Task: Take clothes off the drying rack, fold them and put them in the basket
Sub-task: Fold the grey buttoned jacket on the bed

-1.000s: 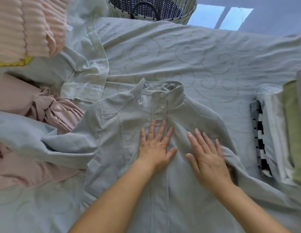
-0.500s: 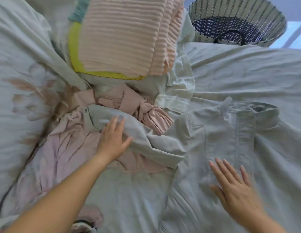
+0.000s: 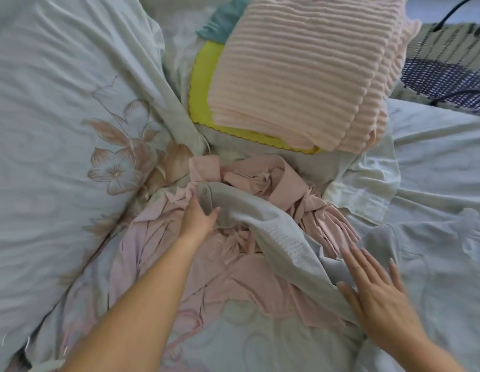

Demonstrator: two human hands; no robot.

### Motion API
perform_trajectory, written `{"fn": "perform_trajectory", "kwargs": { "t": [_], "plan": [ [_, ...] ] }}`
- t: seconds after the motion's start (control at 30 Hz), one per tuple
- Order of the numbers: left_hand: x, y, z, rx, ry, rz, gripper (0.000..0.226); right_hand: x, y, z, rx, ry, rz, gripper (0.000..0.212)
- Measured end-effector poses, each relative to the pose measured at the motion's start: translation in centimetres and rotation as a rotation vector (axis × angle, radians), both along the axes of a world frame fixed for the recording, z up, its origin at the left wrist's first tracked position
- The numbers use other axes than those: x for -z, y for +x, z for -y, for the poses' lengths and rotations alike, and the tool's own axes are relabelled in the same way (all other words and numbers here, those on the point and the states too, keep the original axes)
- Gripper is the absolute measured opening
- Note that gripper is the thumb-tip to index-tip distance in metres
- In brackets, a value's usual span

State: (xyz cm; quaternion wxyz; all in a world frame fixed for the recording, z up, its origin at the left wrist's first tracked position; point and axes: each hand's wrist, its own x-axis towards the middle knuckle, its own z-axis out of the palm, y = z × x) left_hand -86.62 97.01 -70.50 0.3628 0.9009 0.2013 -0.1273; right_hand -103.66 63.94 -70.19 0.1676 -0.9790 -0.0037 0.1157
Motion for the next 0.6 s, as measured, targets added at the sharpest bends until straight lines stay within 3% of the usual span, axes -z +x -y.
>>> {"fn": "perform_trajectory", "kwargs": {
  "t": [0.1,0.23,0.43,0.6],
  "plan": [
    [1.6,0.4,-0.5,-0.044,-0.113,0.039,0.080,0.8,0.7,-1.2,-0.023,0.003,0.019,0.063],
    [2.2,1.1,-1.4,-0.197,-0.232,0.039,0.090,2.5,0.5,-1.3,-0.073,-0.073,-0.055,0.083],
    [-1.4,-3.7,-4.8,-0.232,-0.111,0.295,0.076,2.3,0.8,2.1,0.115,-0.071,-0.087,0.086],
    [-4.1,-10.0,-9.3,-0.273,0.034,0.364,0.075,2.0,1.3,4.5,0.008,-0.221,-0.207,0.071]
  ]
}}
